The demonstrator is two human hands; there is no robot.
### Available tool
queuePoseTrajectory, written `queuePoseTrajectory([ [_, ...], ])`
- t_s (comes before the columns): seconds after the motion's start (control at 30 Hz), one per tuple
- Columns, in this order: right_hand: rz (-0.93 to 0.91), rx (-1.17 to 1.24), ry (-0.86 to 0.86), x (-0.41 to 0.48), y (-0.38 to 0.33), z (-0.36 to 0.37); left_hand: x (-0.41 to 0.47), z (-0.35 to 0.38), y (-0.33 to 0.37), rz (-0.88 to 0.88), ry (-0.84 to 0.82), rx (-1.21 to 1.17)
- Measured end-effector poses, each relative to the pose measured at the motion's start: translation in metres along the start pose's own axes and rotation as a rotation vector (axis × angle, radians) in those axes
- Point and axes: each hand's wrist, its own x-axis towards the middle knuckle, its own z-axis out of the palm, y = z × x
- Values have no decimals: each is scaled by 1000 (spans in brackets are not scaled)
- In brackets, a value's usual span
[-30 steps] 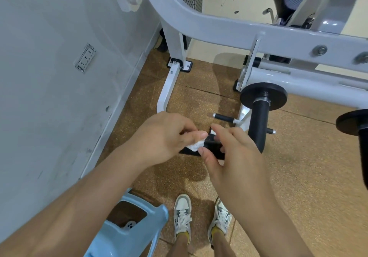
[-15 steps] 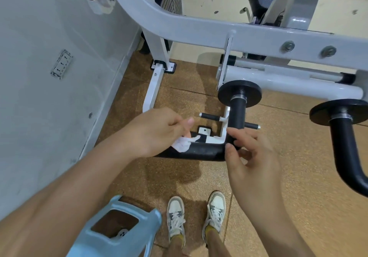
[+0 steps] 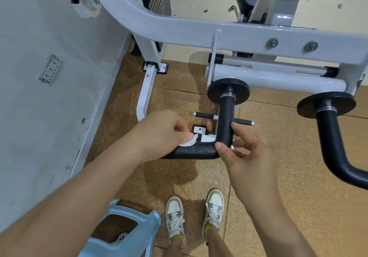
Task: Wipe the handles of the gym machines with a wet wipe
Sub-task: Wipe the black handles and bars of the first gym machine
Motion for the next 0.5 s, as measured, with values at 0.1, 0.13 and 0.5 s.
queuePoseTrajectory([
  [0.1,4,1,9,0,-1,-1,14,12,26,-1,-46,21],
  [0.13,11,6,8,0,-1,-2,15,16,33,5,-45,39],
  [0.5,28,-46,-78,8,3,-12,15,31,46,-132,54,-111],
])
